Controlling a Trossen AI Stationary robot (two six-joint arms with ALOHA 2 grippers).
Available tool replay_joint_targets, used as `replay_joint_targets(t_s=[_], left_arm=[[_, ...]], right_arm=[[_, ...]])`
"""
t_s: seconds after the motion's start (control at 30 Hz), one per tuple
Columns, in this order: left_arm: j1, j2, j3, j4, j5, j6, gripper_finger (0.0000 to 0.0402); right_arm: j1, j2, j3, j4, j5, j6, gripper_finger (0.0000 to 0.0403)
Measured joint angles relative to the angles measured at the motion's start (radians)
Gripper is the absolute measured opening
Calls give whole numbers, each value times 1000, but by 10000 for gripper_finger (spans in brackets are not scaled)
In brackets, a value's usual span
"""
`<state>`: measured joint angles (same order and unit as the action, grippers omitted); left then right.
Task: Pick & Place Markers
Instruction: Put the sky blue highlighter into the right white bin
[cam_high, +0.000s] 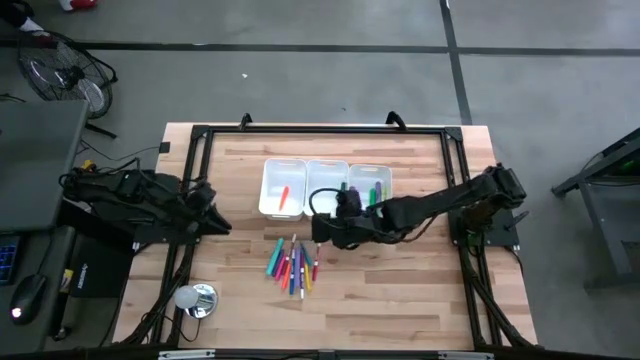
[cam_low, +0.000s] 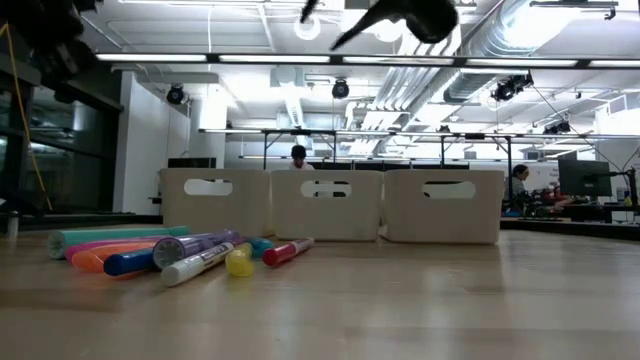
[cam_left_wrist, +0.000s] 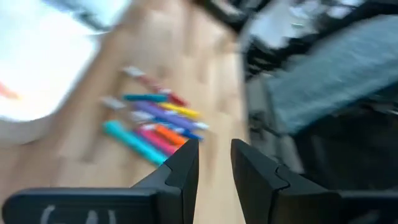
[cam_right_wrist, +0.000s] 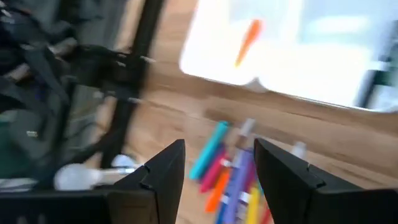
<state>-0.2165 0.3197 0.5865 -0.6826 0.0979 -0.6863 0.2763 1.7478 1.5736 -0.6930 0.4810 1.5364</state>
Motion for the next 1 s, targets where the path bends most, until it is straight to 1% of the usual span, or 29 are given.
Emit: replay_joint_targets(t_s=[0.13, 0.2, 0.3, 0.4, 0.43, 0.47, 0.53, 0.6, 0.67, 0.8, 0.9, 1.0], left_arm=[[0, 69, 0, -43, -111, -38, 92], [0, 122, 0, -47, -153, -65, 92], [0, 213, 0, -56, -186, -106, 92], [0, 322, 0, -53, -193, -160, 92], [0, 365, 0, -53, -194, -178, 92], [0, 412, 0, -50, -195, -199, 92], [0, 510, 0, -48, -195, -256, 92], [0, 596, 0, -48, -189, -335, 92], [0, 672, 0, -23, -156, -417, 92], [0, 815, 0, 111, -61, -540, 92], [0, 896, 25, 166, -38, -619, 92], [0, 969, 71, 150, -36, -656, 92]], right_arm=[[-5, -5, 76, -276, 10, 55, 181], [-13, -9, 113, -433, -9, 91, 181], [-24, -10, 144, -689, -68, 123, 181], [-28, -10, 147, -873, -109, 106, 181], [-28, -10, 141, -884, -114, 72, 181], [-30, -24, 122, -869, -109, 18, 181], [-35, -60, 74, -825, -122, -39, 181], [-38, -101, 18, -844, -123, -65, 181], [-28, -151, -59, -869, -106, -70, 181], [-5, -308, -235, -824, -73, -76, 181], [23, -437, -358, -728, -66, -84, 181], [49, -550, -462, -645, -69, -104, 181]])
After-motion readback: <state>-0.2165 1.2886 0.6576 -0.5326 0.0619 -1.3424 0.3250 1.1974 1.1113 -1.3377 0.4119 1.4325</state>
